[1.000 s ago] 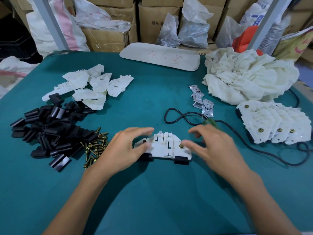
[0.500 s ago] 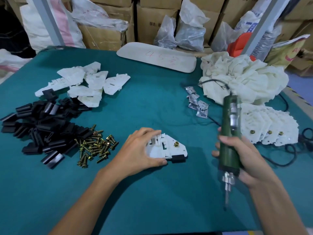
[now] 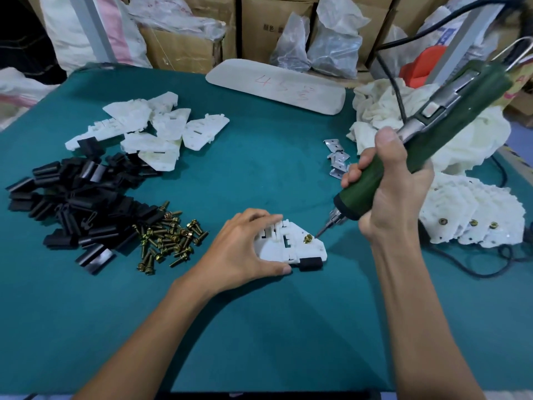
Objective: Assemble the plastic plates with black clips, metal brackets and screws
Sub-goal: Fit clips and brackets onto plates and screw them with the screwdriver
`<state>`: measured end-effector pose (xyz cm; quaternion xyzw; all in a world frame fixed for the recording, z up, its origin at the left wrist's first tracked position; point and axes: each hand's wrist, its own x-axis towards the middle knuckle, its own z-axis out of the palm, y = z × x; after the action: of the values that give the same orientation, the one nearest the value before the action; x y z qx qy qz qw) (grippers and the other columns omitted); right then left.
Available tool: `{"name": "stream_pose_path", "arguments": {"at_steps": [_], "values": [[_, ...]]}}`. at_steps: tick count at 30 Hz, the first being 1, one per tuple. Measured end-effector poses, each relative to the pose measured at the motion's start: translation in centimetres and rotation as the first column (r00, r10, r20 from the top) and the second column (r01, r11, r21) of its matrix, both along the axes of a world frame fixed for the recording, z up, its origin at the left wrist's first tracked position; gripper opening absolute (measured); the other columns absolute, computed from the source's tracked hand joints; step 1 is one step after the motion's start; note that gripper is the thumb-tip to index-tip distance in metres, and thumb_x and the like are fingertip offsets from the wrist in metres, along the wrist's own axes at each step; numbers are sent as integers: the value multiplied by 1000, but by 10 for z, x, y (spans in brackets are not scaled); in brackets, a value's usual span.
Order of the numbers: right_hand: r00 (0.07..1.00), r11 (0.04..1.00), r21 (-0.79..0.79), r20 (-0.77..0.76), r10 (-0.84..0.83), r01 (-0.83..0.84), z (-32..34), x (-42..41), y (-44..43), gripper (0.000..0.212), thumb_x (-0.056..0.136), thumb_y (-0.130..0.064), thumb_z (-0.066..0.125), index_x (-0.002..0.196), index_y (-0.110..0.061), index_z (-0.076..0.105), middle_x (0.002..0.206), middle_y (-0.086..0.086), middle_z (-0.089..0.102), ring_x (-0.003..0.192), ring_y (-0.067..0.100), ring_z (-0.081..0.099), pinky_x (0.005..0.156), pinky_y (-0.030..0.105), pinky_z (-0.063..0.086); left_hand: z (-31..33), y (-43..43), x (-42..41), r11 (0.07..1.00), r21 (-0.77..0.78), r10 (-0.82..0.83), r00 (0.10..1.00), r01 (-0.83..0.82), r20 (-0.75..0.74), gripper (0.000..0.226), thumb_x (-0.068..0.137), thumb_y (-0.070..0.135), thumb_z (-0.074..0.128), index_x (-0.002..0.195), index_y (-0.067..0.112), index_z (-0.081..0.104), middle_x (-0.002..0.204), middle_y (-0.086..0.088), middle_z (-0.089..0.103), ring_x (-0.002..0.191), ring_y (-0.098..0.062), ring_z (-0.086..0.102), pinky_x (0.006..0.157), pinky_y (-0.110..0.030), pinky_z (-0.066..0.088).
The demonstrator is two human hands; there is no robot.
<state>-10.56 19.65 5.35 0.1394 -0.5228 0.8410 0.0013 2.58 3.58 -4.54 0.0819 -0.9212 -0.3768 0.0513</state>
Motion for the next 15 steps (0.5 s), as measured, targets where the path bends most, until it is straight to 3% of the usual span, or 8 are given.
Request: {"name": "stream_pose_path", "arguments": {"at_steps": [7,10,13,15], "values": [[998,997,65,-64,-30,34,-9,1,-15,43,74,-33,81,90,-5,53,58,5,54,43,23,50,48,31,46,-3,-1,0,1000,4,-2,1000,2,-6,92,65,64,83,146,38,46,127,28,41,121,2,37,104,-21,31],[996,994,111,-84,-3,13,-12,2,-15,39,76,-32,81,87,-5,55,61,5,57,44,24,52,49,31,48,-4,-2,-1,1000,-1,-3,1000,3,-6,93,65,65,82,146,38,46,124,29,41,120,2,38,104,-22,32],[989,984,176,-150,3,24,-13,5,-17,28,78,-31,80,87,-12,61,75,7,69,48,24,60,51,32,51,-4,-2,-2,1000,7,5,1000,-5,-4,93,63,65,84,145,39,47,123,28,42,118,0,40,105,-24,35],[976,975,222,-210,51,-3,-12,7,-18,28,81,-31,79,98,-13,66,96,6,77,65,25,72,54,32,54,-5,-1,-3,1000,10,6,1000,-6,0,93,63,64,84,145,39,48,124,26,43,118,-2,41,107,-27,36]]}}
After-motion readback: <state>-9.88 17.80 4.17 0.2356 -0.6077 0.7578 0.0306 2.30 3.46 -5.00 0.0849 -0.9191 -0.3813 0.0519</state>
